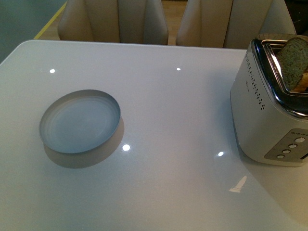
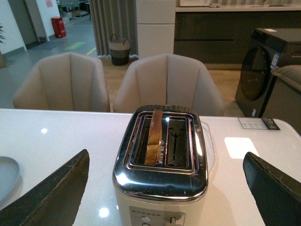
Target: Left arm holds plate, right arm toasts bread
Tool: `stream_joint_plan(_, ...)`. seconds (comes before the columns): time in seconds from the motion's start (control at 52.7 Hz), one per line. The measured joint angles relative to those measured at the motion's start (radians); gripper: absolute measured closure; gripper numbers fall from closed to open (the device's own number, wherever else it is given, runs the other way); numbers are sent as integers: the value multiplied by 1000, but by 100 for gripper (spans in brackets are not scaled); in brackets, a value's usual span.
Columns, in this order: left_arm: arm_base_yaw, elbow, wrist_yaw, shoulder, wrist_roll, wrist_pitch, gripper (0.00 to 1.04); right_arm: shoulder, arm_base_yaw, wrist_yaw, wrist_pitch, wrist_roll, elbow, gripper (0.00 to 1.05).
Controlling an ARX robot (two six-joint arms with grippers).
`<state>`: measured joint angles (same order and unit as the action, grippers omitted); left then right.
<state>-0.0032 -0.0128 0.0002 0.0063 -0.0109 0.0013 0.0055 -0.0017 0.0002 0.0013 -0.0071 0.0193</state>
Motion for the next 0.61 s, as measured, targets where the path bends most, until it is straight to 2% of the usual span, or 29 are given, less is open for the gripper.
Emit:
stream_joint_plan(0.057,0,0,0,0,0,0,11,0,0,0,0,0,0,9)
stream_joint_plan(0.114,0,0,0,0,2,0,6,0,0,0,0,0,0,9)
stream_joint_plan(0.171,0,0,0,0,2,0,8,0,0,0,0,0,0,9)
stream_joint_plan(0.608,0,0,0,0,2,0,7,0,0,0,0,0,0,9)
